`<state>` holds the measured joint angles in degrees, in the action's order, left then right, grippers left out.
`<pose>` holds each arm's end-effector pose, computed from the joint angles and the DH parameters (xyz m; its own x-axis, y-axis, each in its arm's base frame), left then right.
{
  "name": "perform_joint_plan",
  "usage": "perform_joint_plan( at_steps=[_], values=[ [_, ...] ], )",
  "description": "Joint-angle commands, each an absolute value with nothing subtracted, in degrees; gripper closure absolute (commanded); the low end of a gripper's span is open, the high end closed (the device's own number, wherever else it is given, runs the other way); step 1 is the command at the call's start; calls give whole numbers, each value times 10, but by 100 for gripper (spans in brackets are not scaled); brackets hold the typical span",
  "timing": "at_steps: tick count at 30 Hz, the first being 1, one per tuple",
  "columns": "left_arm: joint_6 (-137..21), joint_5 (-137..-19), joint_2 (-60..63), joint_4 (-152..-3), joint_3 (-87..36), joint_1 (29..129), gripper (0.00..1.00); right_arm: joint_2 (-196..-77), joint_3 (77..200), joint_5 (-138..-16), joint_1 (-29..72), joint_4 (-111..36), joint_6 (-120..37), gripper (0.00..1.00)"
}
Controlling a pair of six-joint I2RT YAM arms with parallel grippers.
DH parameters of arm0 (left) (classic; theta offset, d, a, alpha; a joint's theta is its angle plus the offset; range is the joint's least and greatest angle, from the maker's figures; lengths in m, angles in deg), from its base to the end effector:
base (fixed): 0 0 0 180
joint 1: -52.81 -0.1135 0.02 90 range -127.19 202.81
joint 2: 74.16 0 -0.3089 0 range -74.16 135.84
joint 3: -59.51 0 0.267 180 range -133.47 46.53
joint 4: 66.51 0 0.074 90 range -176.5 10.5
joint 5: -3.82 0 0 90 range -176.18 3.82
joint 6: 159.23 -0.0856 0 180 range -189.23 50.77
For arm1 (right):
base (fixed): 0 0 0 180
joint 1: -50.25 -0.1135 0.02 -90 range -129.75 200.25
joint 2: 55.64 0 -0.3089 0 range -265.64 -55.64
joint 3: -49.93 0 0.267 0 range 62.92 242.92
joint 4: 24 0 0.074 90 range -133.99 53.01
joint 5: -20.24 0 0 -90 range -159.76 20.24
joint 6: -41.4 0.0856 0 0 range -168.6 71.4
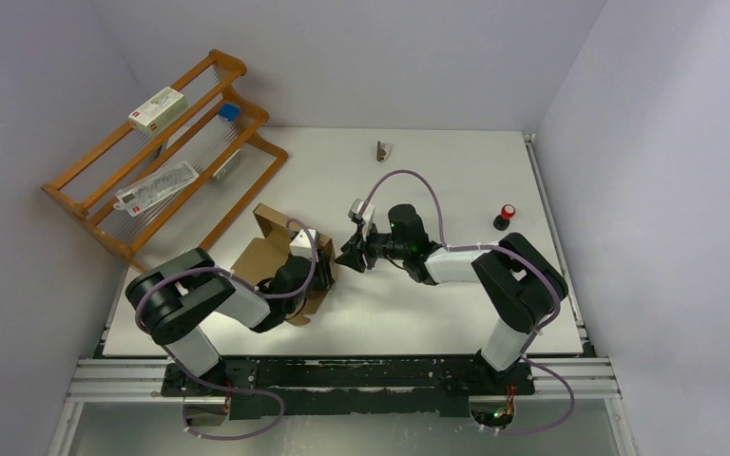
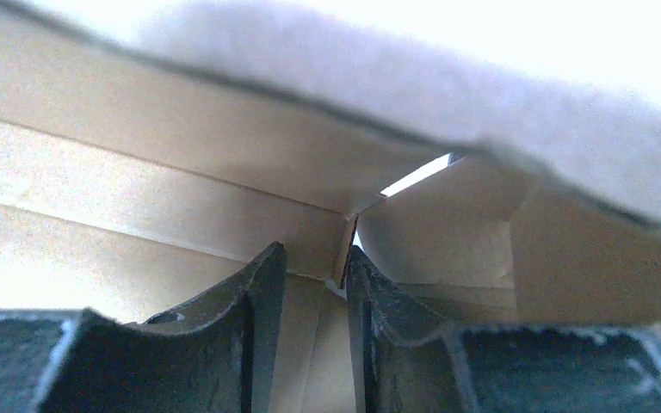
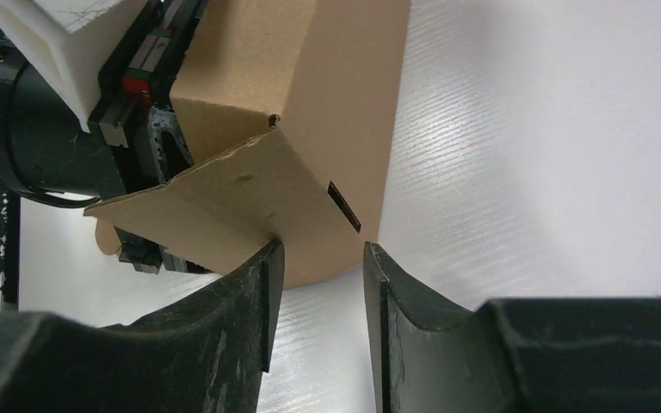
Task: Fold the paper box
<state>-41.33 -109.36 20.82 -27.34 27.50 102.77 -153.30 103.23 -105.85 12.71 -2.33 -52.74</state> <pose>0.2238 -0.2140 0.1218 -0.4503 -0.1327 -0.8829 0.2957 0.9109 -0.2878 0.2739 0.2741 0.1777 -0.2384 -0.2568 -0.9366 -0.9430 0.2918 0.1600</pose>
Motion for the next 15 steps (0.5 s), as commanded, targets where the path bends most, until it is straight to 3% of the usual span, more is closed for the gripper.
perform_joint_plan(
  at_steps=[1, 15],
  values=[
    [-407, -1051, 223, -290, 277, 1026, 63, -1543, 1017, -1070, 121, 55, -496, 56],
    [-411, -1051, 128, -319, 315, 1025, 54, -1600, 1016, -1075, 114, 120, -470, 54]
  ],
)
